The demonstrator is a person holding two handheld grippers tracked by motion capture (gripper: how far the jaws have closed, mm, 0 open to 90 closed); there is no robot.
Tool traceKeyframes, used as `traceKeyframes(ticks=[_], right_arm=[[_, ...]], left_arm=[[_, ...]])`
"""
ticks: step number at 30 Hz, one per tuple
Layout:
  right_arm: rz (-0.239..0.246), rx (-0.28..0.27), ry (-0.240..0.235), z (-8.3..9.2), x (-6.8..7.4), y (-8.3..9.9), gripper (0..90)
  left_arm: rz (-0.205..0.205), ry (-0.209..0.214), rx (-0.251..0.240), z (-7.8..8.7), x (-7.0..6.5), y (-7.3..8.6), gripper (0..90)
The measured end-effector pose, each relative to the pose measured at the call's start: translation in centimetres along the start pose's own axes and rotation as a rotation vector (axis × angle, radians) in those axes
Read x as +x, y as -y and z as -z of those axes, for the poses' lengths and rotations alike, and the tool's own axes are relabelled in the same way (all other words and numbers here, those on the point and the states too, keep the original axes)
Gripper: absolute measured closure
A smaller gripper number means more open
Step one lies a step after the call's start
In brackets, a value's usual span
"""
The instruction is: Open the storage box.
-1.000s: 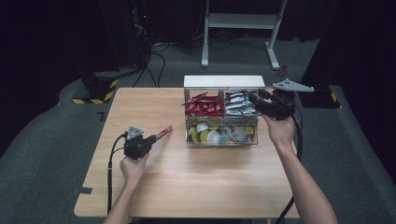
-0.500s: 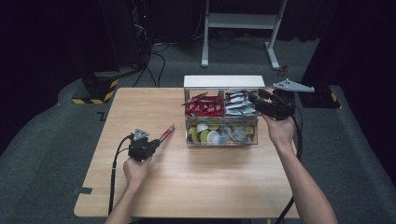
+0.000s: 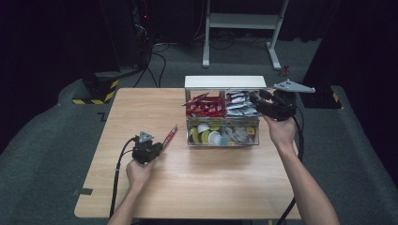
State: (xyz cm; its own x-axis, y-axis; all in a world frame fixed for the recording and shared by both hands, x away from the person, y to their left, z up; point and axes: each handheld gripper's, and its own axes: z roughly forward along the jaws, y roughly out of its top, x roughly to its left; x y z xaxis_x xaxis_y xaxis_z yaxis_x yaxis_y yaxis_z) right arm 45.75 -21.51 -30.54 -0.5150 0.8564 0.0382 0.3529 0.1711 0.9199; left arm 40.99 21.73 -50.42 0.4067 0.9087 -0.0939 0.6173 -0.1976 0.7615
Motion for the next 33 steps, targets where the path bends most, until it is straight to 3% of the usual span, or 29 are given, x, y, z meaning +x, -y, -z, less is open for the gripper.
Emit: traceKeyframes(ticks=[9,20,33], right_arm=[[0.005,0.002,-0.001,0.0,0.1,0.0,52.9],[0.019,0.01,-0.004,0.4,0.3,0.1,52.8],[0.017,0.012,-0.014,1.1,0.2,0.5,52.6]], left_arm=[[0.037,-0.021,-0.052,1.5,1.2,0.6,68.6],[0.087,-0.124,-0.035,3.0,3.7,2.7,58.6],[0.097,-0.193,-0.015,2.9,4.6,4.0,54.1]])
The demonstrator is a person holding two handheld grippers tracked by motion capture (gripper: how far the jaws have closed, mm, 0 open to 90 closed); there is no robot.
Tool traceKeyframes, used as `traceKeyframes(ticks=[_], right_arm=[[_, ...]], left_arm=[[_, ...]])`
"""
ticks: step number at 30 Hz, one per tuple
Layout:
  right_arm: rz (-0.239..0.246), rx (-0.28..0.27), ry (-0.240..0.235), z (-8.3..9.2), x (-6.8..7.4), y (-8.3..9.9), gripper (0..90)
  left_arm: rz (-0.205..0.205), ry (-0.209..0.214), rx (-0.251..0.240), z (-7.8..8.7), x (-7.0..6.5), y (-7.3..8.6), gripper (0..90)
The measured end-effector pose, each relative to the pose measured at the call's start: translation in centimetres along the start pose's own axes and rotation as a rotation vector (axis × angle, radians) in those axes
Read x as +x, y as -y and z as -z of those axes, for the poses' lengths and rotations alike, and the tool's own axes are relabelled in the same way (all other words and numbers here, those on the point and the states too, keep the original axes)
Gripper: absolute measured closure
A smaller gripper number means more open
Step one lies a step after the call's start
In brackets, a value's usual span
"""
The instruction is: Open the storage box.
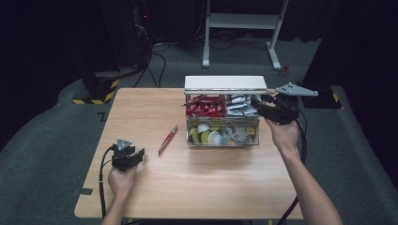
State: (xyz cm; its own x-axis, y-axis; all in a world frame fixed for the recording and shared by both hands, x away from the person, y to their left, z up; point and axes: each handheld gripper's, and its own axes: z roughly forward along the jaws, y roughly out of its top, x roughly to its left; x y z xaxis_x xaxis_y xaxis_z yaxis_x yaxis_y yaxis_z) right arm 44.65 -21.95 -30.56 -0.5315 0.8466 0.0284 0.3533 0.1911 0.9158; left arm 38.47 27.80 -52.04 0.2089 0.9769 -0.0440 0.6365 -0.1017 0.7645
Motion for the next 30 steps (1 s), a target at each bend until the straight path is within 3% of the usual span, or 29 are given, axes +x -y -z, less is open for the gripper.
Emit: traceKeyframes(ticks=[4,6,14,19,30], right_arm=[[-0.002,0.004,-0.003,0.1,0.0,0.1,52.5],[0.0,0.006,0.0,0.1,0.0,0.1,52.5],[0.006,0.013,0.004,0.4,0.0,0.4,52.0],[0.013,0.007,0.008,0.7,0.1,0.7,51.9],[0.005,0.02,0.003,0.9,-0.1,1.6,51.4]], left_arm=[[0.004,-0.016,0.008,-0.3,-0.1,0.4,51.3],[-0.012,-0.023,0.005,-0.3,-0.1,0.6,50.3],[0.001,-0.025,0.006,-0.3,-0.2,0.6,44.7],[-0.027,-0.041,0.017,-0.4,-0.5,0.6,40.0],[-0.006,-0.026,0.012,-0.4,-0.3,0.6,37.8]])
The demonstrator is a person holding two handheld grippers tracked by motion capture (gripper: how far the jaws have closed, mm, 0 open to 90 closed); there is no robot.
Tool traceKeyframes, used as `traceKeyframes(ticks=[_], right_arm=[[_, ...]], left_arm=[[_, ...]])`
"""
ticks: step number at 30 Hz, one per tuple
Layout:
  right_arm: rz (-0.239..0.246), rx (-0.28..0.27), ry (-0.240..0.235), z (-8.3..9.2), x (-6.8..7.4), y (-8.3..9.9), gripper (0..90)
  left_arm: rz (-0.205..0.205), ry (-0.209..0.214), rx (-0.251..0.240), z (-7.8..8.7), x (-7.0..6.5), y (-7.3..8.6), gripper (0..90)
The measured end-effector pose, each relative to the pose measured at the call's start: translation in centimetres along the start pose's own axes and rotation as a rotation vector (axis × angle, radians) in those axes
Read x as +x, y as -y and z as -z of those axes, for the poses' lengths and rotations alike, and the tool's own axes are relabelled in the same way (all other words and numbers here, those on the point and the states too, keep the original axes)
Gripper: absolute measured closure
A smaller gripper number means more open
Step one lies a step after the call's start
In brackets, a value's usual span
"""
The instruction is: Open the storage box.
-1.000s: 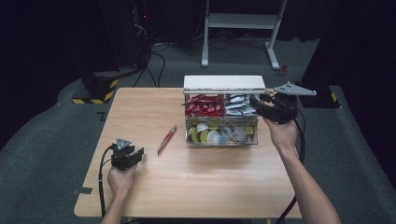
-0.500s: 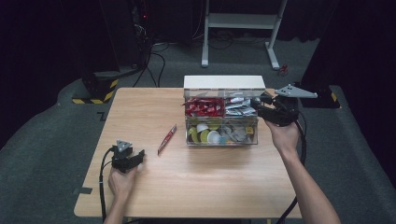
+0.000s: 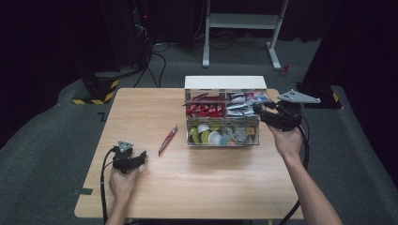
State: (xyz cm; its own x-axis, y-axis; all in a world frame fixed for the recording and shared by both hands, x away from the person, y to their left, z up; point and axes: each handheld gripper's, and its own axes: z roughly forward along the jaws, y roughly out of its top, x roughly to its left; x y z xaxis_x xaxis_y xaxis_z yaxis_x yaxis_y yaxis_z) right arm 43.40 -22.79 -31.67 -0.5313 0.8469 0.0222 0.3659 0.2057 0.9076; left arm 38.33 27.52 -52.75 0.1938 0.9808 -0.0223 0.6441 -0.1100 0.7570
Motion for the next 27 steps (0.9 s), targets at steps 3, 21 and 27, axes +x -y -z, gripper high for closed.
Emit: traceKeyframes(ticks=[3,21,27], right_arm=[[-0.006,0.005,0.003,0.1,-0.1,0.2,51.2],[-0.009,0.026,0.017,0.0,-0.6,1.7,49.7],[-0.007,0.024,0.02,0.3,-0.6,2.2,49.7]], left_arm=[[-0.007,-0.004,0.0,0.0,-0.1,0.0,37.4],[-0.022,-0.005,0.008,-0.1,-0.2,0.0,34.4],[-0.022,-0.006,0.007,-0.1,-0.2,0.0,34.3]])
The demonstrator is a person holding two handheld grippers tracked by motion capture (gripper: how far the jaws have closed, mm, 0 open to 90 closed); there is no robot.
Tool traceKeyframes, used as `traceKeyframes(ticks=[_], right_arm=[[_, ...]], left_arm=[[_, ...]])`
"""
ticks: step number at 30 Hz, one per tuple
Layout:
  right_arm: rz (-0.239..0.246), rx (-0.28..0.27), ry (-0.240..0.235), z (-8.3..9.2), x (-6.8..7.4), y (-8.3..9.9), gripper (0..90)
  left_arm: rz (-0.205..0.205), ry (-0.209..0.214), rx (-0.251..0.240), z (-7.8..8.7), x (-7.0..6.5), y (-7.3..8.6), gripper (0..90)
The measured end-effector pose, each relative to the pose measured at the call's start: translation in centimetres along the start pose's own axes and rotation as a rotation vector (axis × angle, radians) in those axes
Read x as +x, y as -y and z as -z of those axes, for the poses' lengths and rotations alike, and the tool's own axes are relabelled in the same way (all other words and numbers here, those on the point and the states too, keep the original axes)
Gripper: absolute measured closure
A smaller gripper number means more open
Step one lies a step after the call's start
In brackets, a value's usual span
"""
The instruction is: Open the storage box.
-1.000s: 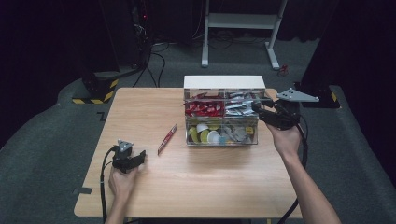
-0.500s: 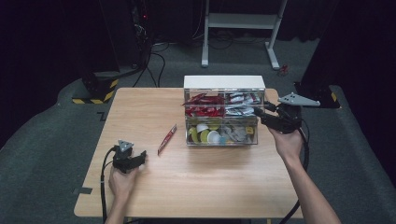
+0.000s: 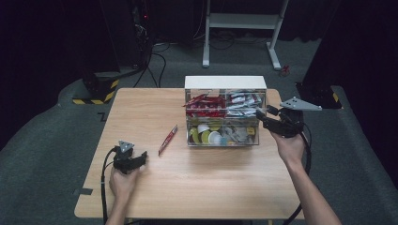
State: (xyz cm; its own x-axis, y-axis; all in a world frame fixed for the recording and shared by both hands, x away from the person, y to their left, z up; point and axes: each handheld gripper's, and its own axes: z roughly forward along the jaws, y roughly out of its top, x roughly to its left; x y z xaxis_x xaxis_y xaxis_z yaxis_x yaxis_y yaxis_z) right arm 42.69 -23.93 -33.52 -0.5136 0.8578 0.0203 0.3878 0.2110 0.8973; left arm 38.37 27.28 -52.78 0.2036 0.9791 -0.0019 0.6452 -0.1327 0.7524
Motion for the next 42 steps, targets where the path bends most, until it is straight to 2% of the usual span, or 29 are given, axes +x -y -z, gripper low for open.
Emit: traceKeyframes(ticks=[16,42], right_arm=[[-0.01,-0.02,0.007,1.6,-0.9,1.7,49.8],[-0.032,-0.044,0.013,4.6,-1.5,4.1,49.6]], left_arm=[[-0.003,-0.002,0.002,0.0,0.0,0.0,34.3],[-0.004,-0.002,0.004,0.0,0.0,0.0,34.1]])
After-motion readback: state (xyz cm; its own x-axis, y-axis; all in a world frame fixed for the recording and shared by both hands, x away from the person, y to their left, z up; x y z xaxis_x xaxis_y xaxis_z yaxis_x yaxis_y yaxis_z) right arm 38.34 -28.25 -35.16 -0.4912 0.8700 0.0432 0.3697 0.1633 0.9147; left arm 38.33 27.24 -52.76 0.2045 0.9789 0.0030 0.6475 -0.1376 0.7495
